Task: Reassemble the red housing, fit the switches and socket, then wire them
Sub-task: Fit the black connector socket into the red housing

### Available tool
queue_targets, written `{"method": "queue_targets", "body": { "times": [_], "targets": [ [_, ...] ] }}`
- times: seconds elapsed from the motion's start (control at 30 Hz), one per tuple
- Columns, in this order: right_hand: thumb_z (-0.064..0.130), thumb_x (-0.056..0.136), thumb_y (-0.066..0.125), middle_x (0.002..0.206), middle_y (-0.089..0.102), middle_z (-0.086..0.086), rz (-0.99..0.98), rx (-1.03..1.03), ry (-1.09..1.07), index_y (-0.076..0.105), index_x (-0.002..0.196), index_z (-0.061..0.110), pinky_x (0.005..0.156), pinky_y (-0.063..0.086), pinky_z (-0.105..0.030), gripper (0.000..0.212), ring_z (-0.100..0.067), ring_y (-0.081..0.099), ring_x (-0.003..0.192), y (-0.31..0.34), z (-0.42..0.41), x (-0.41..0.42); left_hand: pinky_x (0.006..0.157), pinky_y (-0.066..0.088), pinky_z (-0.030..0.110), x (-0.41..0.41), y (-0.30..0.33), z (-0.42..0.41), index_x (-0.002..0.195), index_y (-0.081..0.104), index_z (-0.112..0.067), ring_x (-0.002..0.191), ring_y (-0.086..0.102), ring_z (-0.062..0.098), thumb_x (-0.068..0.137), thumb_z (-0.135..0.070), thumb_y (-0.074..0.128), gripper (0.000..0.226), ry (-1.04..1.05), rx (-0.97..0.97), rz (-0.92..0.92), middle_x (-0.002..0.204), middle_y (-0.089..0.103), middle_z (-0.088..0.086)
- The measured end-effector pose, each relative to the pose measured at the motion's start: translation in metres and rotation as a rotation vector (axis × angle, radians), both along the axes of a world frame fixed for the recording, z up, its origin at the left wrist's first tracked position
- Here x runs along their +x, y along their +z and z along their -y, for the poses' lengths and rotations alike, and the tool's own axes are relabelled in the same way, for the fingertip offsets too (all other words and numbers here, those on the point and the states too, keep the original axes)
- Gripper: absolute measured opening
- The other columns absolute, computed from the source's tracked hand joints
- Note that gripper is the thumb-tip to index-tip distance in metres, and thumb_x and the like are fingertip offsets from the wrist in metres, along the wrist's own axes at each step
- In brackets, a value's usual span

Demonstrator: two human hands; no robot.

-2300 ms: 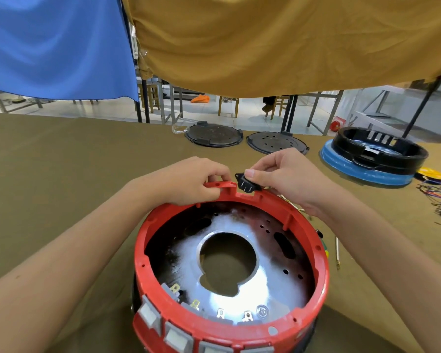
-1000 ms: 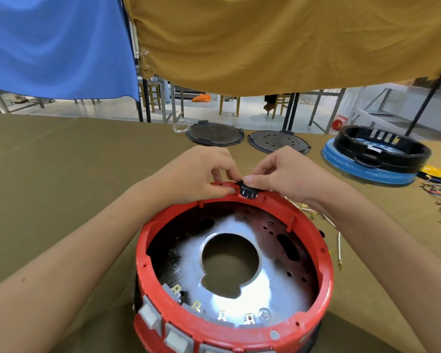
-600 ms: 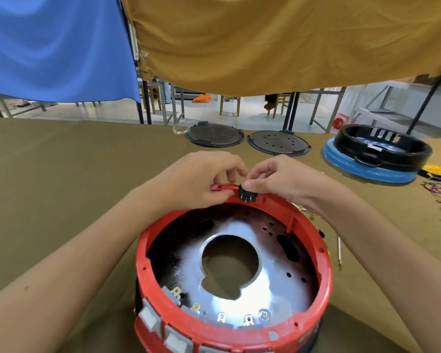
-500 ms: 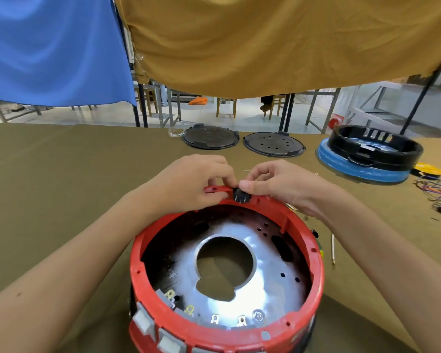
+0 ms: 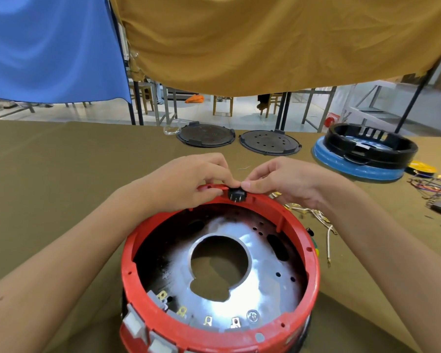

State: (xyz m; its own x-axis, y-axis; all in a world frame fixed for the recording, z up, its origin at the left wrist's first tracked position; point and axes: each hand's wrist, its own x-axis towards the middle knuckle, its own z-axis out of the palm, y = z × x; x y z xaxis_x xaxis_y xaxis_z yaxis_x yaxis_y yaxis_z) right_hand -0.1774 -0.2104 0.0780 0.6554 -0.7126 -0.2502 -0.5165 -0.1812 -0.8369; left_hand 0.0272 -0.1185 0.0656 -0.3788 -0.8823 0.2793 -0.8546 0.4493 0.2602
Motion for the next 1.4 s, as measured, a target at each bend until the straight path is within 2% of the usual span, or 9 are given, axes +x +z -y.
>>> {"method": "queue_targets", "body": {
  "times": [0.2, 0.3, 0.5, 0.7, 0.87, 1.0, 1.17, 1.3, 1.4],
  "targets": [
    [0.018, 0.091, 0.067, 0.088, 0.069, -0.005, 0.001, 0.021, -0.008, 0.071, 0.091, 0.018, 0.058, 0.055, -0.027, 0.004, -0.016, 0.065, 0.078, -0.005, -0.001, 0.006, 0.077, 0.043, 0.021, 0.000, 0.001, 0.003, 0.115, 0.070, -0.028, 0.085, 0.057, 0.008, 0.094, -0.011, 0.061, 0.029, 0.005, 0.089, -0.004, 0.106, 0.054, -0.014],
    [0.018, 0.092, 0.065, 0.096, 0.070, -0.007, 0.035, 0.023, 0.056, 0.070, 0.101, 0.017, 0.067, 0.057, -0.029, 0.010, -0.017, 0.065, 0.085, -0.003, -0.001, 0.002, 0.075, 0.040, 0.010, -0.002, 0.003, 0.001, 0.114, 0.072, -0.028, 0.086, 0.058, 0.002, 0.094, -0.023, 0.064, 0.022, 0.024, 0.105, -0.085, 0.103, 0.058, -0.012],
    [0.019, 0.095, 0.064, 0.105, 0.073, -0.012, 0.031, 0.027, 0.090, 0.072, 0.105, 0.011, 0.087, 0.059, -0.040, 0.015, -0.020, 0.068, 0.095, 0.004, 0.005, -0.007, 0.077, 0.050, 0.013, -0.010, 0.013, 0.010, 0.107, 0.073, -0.035, 0.089, 0.064, -0.004, 0.086, -0.038, 0.073, 0.021, 0.067, 0.187, -0.131, 0.103, 0.064, -0.017],
    [0.013, 0.091, 0.069, 0.083, 0.073, -0.005, -0.009, 0.038, 0.090, 0.073, 0.096, 0.008, 0.071, 0.060, -0.027, 0.009, -0.014, 0.069, 0.077, 0.005, 0.009, -0.010, 0.069, 0.047, 0.018, -0.022, 0.030, 0.029, 0.084, 0.074, -0.032, 0.065, 0.063, -0.006, 0.076, -0.030, 0.084, 0.012, 0.122, 0.348, -0.118, 0.070, 0.071, -0.021],
    [0.010, 0.089, 0.070, 0.072, 0.072, -0.002, -0.006, 0.030, 0.054, 0.071, 0.091, 0.007, 0.070, 0.061, -0.029, 0.004, -0.012, 0.069, 0.070, 0.002, 0.010, -0.007, 0.060, 0.047, 0.020, -0.038, 0.044, 0.044, 0.071, 0.066, -0.031, 0.060, 0.060, 0.001, 0.074, -0.028, 0.086, 0.020, 0.173, 0.405, 0.123, 0.059, 0.065, -0.016],
    [0.010, 0.088, 0.070, 0.078, 0.071, -0.005, -0.013, 0.015, 0.031, 0.070, 0.093, 0.007, 0.070, 0.062, -0.031, 0.006, -0.016, 0.068, 0.074, 0.003, 0.008, -0.006, 0.057, 0.040, 0.020, -0.045, 0.044, 0.048, 0.066, 0.061, -0.031, 0.062, 0.056, -0.001, 0.073, -0.027, 0.086, 0.026, 0.187, 0.351, 0.220, 0.060, 0.060, -0.019],
    [0.014, 0.087, 0.072, 0.084, 0.071, -0.007, -0.018, -0.016, 0.026, 0.071, 0.093, 0.009, 0.080, 0.061, -0.037, 0.007, -0.018, 0.068, 0.079, 0.003, 0.006, -0.007, 0.057, 0.040, 0.018, -0.040, 0.042, 0.041, 0.070, 0.064, -0.033, 0.062, 0.058, -0.003, 0.074, -0.031, 0.085, 0.021, 0.165, 0.340, 0.175, 0.059, 0.062, -0.021],
    [0.017, 0.087, 0.072, 0.085, 0.071, -0.007, -0.002, 0.022, 0.069, 0.072, 0.094, 0.007, 0.086, 0.060, -0.041, 0.011, -0.019, 0.068, 0.082, 0.004, 0.008, -0.010, 0.070, 0.048, 0.018, -0.030, 0.038, 0.032, 0.083, 0.078, -0.031, 0.066, 0.060, -0.009, 0.077, -0.041, 0.080, 0.012, 0.142, 0.384, -0.044, 0.066, 0.067, -0.027],
    [0.016, 0.089, 0.070, 0.086, 0.071, -0.008, 0.011, 0.045, 0.090, 0.071, 0.096, 0.006, 0.083, 0.061, -0.037, 0.012, -0.017, 0.069, 0.081, 0.003, 0.011, -0.012, 0.070, 0.046, 0.022, -0.031, 0.035, 0.036, 0.078, 0.077, -0.028, 0.064, 0.058, -0.004, 0.077, -0.035, 0.082, 0.009, 0.183, 0.456, -0.122, 0.061, 0.065, -0.022]
  ]
}}
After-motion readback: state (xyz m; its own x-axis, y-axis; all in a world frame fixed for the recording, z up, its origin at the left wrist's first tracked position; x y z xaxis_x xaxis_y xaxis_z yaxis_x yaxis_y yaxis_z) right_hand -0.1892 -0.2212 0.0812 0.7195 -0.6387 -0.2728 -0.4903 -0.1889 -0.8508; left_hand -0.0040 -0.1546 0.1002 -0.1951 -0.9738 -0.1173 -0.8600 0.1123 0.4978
